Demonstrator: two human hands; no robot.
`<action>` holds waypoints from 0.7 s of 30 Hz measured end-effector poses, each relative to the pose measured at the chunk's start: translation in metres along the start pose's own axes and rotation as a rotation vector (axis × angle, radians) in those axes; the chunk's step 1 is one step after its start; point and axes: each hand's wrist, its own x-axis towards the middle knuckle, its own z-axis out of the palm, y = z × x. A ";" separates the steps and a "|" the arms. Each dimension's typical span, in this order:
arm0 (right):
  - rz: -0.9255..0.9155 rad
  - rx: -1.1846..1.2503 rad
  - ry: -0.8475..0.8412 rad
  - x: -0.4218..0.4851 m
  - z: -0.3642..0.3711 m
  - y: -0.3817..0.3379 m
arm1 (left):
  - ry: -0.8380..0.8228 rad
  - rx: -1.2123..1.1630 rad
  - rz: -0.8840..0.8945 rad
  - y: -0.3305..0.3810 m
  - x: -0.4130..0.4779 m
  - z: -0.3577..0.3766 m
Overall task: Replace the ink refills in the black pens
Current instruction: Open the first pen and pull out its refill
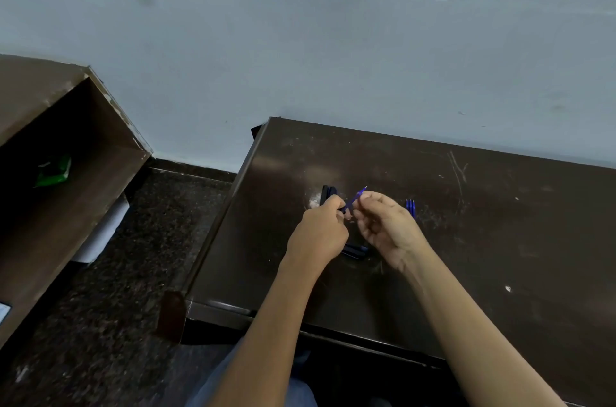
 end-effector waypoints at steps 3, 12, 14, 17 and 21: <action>0.013 -0.035 -0.016 0.003 -0.007 -0.004 | -0.002 -0.022 0.005 0.000 0.000 0.001; 0.021 0.122 0.065 0.002 -0.005 -0.006 | -0.020 -0.042 0.021 0.000 0.000 0.002; 0.019 0.090 0.051 0.003 -0.009 -0.007 | -0.018 -0.047 0.027 0.001 0.000 0.002; 0.073 0.007 -0.071 -0.003 -0.005 -0.003 | -0.012 -0.033 0.026 0.001 -0.001 0.003; 0.055 0.029 -0.048 -0.006 -0.001 0.002 | -0.041 -0.020 0.008 0.002 -0.001 0.004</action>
